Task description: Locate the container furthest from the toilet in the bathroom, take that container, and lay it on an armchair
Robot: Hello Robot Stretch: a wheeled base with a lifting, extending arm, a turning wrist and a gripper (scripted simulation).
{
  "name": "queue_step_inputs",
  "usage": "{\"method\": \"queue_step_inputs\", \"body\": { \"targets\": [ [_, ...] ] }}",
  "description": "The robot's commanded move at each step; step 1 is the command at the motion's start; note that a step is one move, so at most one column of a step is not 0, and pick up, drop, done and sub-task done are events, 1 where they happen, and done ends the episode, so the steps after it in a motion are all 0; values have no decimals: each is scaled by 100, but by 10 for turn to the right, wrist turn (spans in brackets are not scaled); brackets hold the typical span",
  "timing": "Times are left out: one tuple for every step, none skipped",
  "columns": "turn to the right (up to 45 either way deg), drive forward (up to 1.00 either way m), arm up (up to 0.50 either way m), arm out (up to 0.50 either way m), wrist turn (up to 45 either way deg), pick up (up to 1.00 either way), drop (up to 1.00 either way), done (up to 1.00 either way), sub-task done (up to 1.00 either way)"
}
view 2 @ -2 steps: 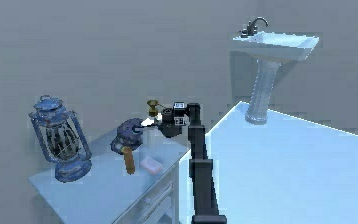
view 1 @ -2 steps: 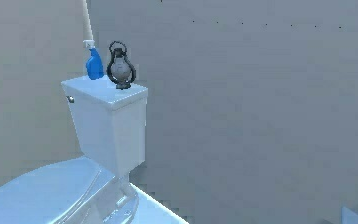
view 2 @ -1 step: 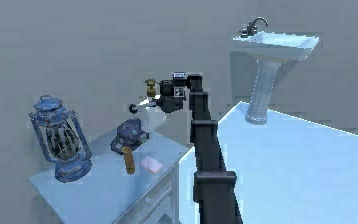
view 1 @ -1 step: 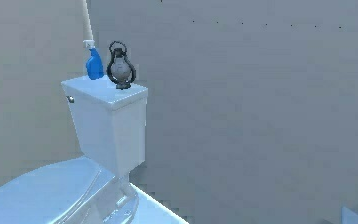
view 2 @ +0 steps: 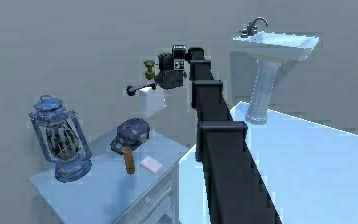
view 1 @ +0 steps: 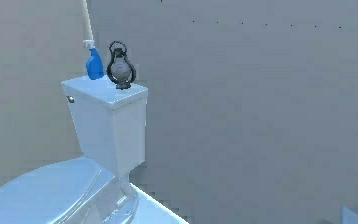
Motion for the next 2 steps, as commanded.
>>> {"method": "queue_step_inputs", "body": {
  "targets": [
    [0, 0, 0, 0, -450, 0, 0, 0, 0],
    [0, 0, 0, 0, -450, 0, 0, 0, 0]
  ]
}}
